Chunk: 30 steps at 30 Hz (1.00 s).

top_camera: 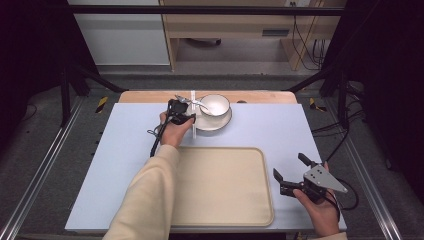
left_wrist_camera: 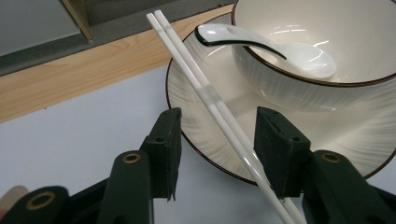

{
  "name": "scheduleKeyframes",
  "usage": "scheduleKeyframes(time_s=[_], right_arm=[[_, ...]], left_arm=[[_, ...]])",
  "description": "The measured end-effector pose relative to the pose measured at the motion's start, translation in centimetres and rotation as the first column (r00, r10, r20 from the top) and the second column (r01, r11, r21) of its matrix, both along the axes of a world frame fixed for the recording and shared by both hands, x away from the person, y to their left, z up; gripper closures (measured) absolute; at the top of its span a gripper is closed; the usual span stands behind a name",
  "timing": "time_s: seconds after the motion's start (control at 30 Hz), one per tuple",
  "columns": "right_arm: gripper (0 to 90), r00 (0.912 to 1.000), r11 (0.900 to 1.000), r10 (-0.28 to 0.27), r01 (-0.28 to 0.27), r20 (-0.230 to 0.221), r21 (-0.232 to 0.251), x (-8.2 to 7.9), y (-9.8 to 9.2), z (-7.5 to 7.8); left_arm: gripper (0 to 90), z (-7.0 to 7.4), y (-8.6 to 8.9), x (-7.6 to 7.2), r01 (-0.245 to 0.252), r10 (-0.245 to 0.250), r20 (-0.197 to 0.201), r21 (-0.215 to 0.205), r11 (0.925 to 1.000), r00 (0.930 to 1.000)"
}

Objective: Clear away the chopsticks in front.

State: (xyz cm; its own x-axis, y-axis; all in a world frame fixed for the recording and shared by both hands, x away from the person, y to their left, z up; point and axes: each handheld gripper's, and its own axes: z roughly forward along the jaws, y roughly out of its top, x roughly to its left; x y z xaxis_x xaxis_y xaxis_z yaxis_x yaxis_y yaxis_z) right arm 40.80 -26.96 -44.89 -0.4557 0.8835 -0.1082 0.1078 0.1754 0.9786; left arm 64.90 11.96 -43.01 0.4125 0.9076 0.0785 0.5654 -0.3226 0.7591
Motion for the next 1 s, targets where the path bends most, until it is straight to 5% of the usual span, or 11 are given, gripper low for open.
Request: scheduleKeyframes(time_s=[1.0], right_arm=[[3.2, 0.9999, 1.0, 0.006, -0.006, -0.016, -0.001, 0.1, -0.1, -0.1]], left_arm=[[70.7, -1.9, -1.3, 0.7, -0.028, 0.029, -0.026, 0.011, 0.9995, 0.9992]])
